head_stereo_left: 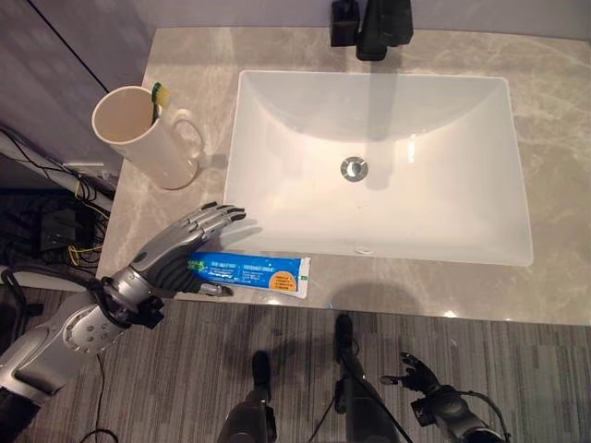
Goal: Put brush and paste in cup on sink, flatten towel.
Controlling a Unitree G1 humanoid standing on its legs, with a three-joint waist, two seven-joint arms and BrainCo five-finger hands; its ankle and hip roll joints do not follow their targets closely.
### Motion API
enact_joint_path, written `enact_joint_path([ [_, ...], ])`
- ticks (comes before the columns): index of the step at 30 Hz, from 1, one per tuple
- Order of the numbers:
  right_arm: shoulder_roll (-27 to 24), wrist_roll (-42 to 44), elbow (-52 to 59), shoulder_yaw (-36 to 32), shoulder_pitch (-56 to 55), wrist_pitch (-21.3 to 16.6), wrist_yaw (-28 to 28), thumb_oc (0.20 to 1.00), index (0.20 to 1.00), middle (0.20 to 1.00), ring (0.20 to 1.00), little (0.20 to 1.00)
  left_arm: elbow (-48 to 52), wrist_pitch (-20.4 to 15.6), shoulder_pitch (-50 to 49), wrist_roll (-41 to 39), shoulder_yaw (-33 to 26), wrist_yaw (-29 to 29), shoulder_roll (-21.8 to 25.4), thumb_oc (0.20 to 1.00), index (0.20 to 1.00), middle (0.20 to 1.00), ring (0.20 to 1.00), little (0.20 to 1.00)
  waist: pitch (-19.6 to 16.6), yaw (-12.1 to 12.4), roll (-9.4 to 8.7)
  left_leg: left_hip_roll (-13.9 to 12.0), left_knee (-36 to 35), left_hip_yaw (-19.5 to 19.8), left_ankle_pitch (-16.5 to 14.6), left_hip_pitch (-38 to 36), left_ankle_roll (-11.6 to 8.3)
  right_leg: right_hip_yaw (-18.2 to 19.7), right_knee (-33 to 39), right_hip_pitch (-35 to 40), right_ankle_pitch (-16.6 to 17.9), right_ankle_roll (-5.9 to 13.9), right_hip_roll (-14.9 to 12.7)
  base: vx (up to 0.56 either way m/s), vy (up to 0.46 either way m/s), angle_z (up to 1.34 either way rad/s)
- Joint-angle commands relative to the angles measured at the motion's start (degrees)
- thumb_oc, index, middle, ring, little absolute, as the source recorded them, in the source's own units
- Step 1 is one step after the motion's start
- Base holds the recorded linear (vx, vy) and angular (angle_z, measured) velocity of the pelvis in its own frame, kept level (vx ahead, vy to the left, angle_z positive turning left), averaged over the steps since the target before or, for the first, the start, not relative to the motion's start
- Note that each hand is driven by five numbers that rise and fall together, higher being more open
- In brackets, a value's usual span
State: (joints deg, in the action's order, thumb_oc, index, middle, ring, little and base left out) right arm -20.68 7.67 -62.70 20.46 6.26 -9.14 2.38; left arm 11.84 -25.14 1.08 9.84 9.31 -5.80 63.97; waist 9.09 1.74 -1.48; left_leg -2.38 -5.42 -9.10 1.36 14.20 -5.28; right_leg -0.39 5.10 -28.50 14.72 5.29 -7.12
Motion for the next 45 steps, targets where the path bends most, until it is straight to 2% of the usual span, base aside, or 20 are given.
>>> enact_joint_path([
  [1,-1.30,0.36,2.19,2.10,0.85,-1.28,0.57,1.000,1.000,1.000,1.000,1.000,-5.04,2.03,-0.76,3.28,1.39,0.34,1.98,0.837,0.837,0.837,0.837,0.837,-0.09,-0.84,-0.55,-0.04,0.42,5.10,3.47,5.36,0.42,1.49,-0.10,3.30,-2.10,5.29,-3.51,0.00,0.000,0.00],
  [3,-1.48,0.31,2.60,2.18,0.75,-1.27,0.60,1.000,1.000,1.000,1.000,1.000,-4.89,2.08,-0.11,4.45,2.01,0.50,2.69,0.837,0.837,0.837,0.837,0.837,0.03,-0.94,-0.60,0.02,0.42,5.08,3.50,5.58,0.44,1.64,-0.10,3.04,-1.96,5.29,-3.48,0.00,0.000,0.00],
  [4,-1.55,0.39,2.57,2.25,0.90,-1.42,0.78,1.000,1.000,1.000,1.000,1.000,-5.86,1.83,0.72,6.20,3.40,0.27,3.27,0.784,0.784,0.784,0.784,0.784,0.18,-1.12,-0.66,-0.05,0.42,5.00,3.54,5.78,0.41,1.80,-0.10,2.78,-1.91,5.27,-3.43,0.00,0.000,0.00],
  [9,-1.83,0.45,3.04,2.45,1.10,-1.68,0.93,1.000,1.000,1.000,1.000,1.000,-8.45,1.33,2.47,9.45,6.53,-0.03,4.13,0.718,0.718,0.718,0.718,0.718,0.25,-1.37,-0.86,-0.08,0.42,4.75,3.57,6.08,0.41,2.24,-0.10,2.32,-1.77,5.26,-3.27,0.00,0.000,0.01],
  [10,-2.03,0.45,3.01,2.55,1.14,-1.81,1.04,1.000,1.000,1.000,1.000,1.000,-8.18,1.24,3.16,10.66,7.68,0.16,5.13,0.667,0.667,0.667,0.667,0.667,0.28,-1.55,-0.80,-0.11,0.42,4.66,3.58,6.19,0.42,2.34,-0.10,2.16,-1.73,5.27,-3.22,0.00,0.000,0.00],
  [12,-1.97,0.49,2.85,2.57,1.28,-1.96,1.16,1.000,1.000,1.000,1.000,1.000,-9.11,0.87,3.87,11.59,9.25,0.13,5.45,0.420,0.420,0.420,0.420,0.420,0.33,-1.55,-0.82,-0.15,0.42,4.57,3.62,6.29,0.41,2.42,-0.10,1.99,-1.69,5.28,-3.21,0.00,0.000,0.00],
  [13,-2.21,0.49,2.94,2.60,1.44,-2.05,1.28,1.000,1.000,1.000,1.000,1.000,-9.34,0.61,4.70,12.91,11.25,0.51,6.56,0.263,0.263,0.263,0.263,0.263,0.36,-1.72,-0.79,-0.23,0.42,4.49,3.63,6.37,0.39,2.53,-0.10,1.80,-1.66,5.30,-3.16,0.00,0.000,0.00],
  [14,-2.21,0.49,2.94,2.55,1.41,-2.05,1.28,1.000,1.000,1.000,1.000,1.000,-9.41,0.61,4.87,12.93,11.42,0.48,6.55,0.200,0.200,0.200,0.200,0.200,0.35,-1.66,-0.80,-0.23,0.42,4.48,3.63,6.38,0.39,2.54,-0.10,1.78,-1.65,5.30,-3.16,0.00,0.000,0.00],
  [21,-2.67,0.52,2.20,2.19,1.60,-2.34,2.04,1.000,1.000,1.000,1.000,1.000,-10.18,-0.22,8.50,16.96,18.05,1.02,8.16,0.200,0.200,0.200,0.200,0.200,0.08,-2.16,-0.83,-0.61,0.42,4.17,3.62,6.53,0.21,2.85,-0.10,1.57,-1.83,5.24,-2.77,-0.01,-0.011,-0.07],
  [26,-1.74,0.58,-1.99,0.42,0.21,-1.50,2.13,1.000,1.000,1.000,1.000,1.000,-9.07,0.27,9.23,15.86,17.27,1.55,6.49,0.200,0.200,0.200,0.200,0.200,-1.42,-1.79,-0.96,-1.03,0.42,4.09,3.08,4.82,0.00,2.60,-0.10,3.25,-2.65,5.08,-2.65,0.01,-0.013,-0.02],
  [29,-0.50,2.81,-6.79,-3.37,-1.50,-0.27,1.71,1.000,1.000,1.000,1.000,1.000,-8.08,0.89,8.13,14.63,14.49,1.49,4.60,0.200,0.200,0.200,0.200,0.200,-2.86,-1.63,-0.94,-1.41,0.42,4.17,2.35,2.21,-0.15,2.09,-0.10,5.85,-3.64,4.96,-2.59,0.08,-0.034,-0.06],
  [30,0.24,6.77,-10.02,-7.83,-2.89,0.70,1.07,1.000,1.000,1.000,1.000,1.000,-6.84,1.38,7.99,14.15,11.35,0.90,3.60,0.200,0.200,0.200,0.200,0.200,-3.96,-1.59,-0.90,-1.62,0.42,4.13,1.86,0.41,-0.23,1.61,-0.10,7.69,-4.36,4.93,-2.54,0.10,-0.023,-0.08],
  [33,0.23,12.36,-13.83,-13.40,-4.33,2.05,0.17,1.000,1.000,1.000,1.000,1.000,-4.61,1.91,7.36,14.42,7.24,-0.24,2.77,0.200,0.200,0.200,0.200,0.200,-4.98,-1.76,-0.97,-2.08,0.42,4.03,0.92,-2.10,-0.39,1.19,-0.10,10.16,-5.47,5.02,-2.39,0.07,-0.021,-0.01],
  [34,-0.41,15.06,-19.89,-18.44,-5.00,4.12,0.86,1.000,1.000,1.000,1.000,1.000,-4.31,2.44,8.16,14.80,5.93,-0.49,1.43,0.200,0.200,0.200,0.200,0.200,-6.24,-2.00,-1.23,-2.32,0.42,4.08,0.36,-3.91,-0.45,0.84,-0.10,11.87,-6.07,4.96,-2.26,0.06,-0.025,0.00],
  [35,-0.50,15.10,-20.07,-18.55,-4.83,4.06,0.79,1.000,1.000,1.000,1.000,1.000,-4.19,2.54,8.30,14.80,5.96,-0.43,1.36,0.200,0.200,0.200,0.200,0.200,-6.02,-1.92,-1.23,-2.28,0.42,4.09,0.69,-3.83,-0.46,0.87,-0.10,11.79,-5.78,4.90,-2.29,0.07,-0.038,0.03],
  [36,-1.16,21.38,-22.05,-23.62,-5.40,4.79,0.29,1.000,1.000,1.000,1.000,1.000,-2.46,2.76,10.13,14.48,3.48,-1.81,-0.78,0.200,0.200,0.200,0.200,0.200,-7.24,-2.29,-1.50,-2.59,0.42,4.11,-0.12,-5.69,-0.55,0.48,-0.10,13.75,-6.50,5.16,-2.17,0.00,-0.023,0.03],
  [39,-2.66,26.89,-23.13,-28.36,-6.34,4.86,0.42,1.000,1.000,1.000,1.000,1.000,-0.49,3.09,10.65,12.81,1.20,-2.40,-3.08,0.200,0.200,0.200,0.200,0.200,-8.17,-2.87,-1.88,-2.94,0.42,3.97,-0.50,-7.11,-0.63,0.39,-0.10,15.18,-6.79,5.19,-1.97,0.01,-0.008,0.01],
  [41,-4.85,34.28,-20.46,-33.39,-6.74,3.19,1.36,1.000,1.000,1.000,1.000,1.000,1.70,3.29,10.24,9.23,-1.82,-3.50,-6.04,0.200,0.200,0.200,0.200,0.200,-9.03,-3.75,-2.37,-3.28,0.42,3.61,-0.74,-8.31,-0.66,0.57,-0.10,16.30,-6.90,5.24,-1.71,0.00,0.000,0.00],
  [43,-6.75,36.02,-12.68,-36.53,-8.03,0.27,3.09,1.000,1.000,1.000,1.000,1.000,2.14,3.53,9.19,9.27,-4.81,-4.90,-7.30,0.200,0.200,0.200,0.200,0.200,-9.80,-4.73,-2.74,-3.47,0.42,2.93,-0.16,-9.04,-0.74,1.08,-0.10,16.68,-6.12,5.22,-1.61,-0.02,-0.011,-0.04],
  [45,-8.67,28.85,10.62,-40.45,-12.46,-3.91,9.08,1.000,1.000,1.000,1.000,1.000,3.35,3.87,7.61,12.36,-8.83,-6.34,-8.47,0.200,0.200,0.200,0.200,0.200,-10.66,-6.03,-2.60,-3.84,0.42,2.14,-0.53,-9.98,-0.78,1.51,-0.10,17.21,-6.04,5.39,-1.50,0.01,0.007,-0.15],
])
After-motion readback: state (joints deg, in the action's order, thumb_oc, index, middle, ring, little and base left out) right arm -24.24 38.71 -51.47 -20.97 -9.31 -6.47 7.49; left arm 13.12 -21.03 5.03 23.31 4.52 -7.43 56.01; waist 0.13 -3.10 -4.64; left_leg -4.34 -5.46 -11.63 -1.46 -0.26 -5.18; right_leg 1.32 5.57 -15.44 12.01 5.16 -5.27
